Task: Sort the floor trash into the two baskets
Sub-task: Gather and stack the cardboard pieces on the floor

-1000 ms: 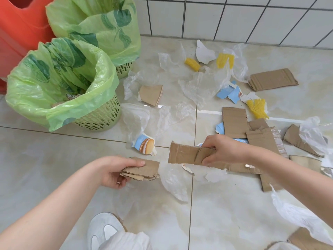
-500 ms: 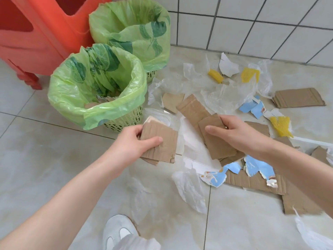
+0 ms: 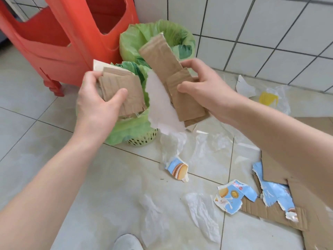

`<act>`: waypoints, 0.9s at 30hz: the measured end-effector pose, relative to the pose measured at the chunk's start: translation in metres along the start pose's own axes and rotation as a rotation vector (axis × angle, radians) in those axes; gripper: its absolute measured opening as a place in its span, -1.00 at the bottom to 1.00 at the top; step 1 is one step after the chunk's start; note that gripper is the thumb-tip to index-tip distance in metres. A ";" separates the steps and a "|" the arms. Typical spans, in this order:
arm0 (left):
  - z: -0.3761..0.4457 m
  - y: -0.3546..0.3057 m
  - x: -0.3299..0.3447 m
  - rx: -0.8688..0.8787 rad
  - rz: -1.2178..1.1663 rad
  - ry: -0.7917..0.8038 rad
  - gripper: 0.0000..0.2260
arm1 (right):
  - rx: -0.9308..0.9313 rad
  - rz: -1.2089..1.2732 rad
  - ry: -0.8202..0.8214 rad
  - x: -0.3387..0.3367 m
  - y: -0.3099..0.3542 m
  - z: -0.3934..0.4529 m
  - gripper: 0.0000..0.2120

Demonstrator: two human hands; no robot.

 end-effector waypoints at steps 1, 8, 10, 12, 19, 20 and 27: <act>0.010 0.002 -0.003 -0.001 0.007 -0.034 -0.72 | 0.011 0.033 -0.004 0.007 0.005 0.009 -0.65; 0.048 0.019 -0.014 0.008 0.146 -0.159 -0.69 | 0.173 0.254 -0.086 0.041 0.019 0.064 -0.79; 0.048 0.023 -0.016 0.010 0.190 -0.193 -0.68 | 0.221 0.359 -0.156 0.040 0.021 0.076 -0.78; 0.049 0.028 -0.015 0.019 0.238 -0.192 -0.67 | 0.273 0.485 -0.209 0.040 0.027 0.086 -0.80; 0.052 0.044 0.011 -0.050 0.332 0.042 -0.82 | 0.237 0.239 -0.165 0.080 0.025 0.098 -0.83; 0.052 0.045 0.014 -0.053 0.346 0.055 -0.85 | 0.220 0.178 -0.140 0.089 0.017 0.097 -0.84; 0.057 0.045 0.028 0.026 0.454 0.103 -0.83 | 0.004 -0.275 -0.008 0.113 -0.018 0.088 -0.78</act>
Point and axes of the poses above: each hand's wrist, its own z-axis towards the middle knuckle, its own x-axis out of the palm, y = z × x, the point moved 3 cm from there along z, towards the middle knuckle
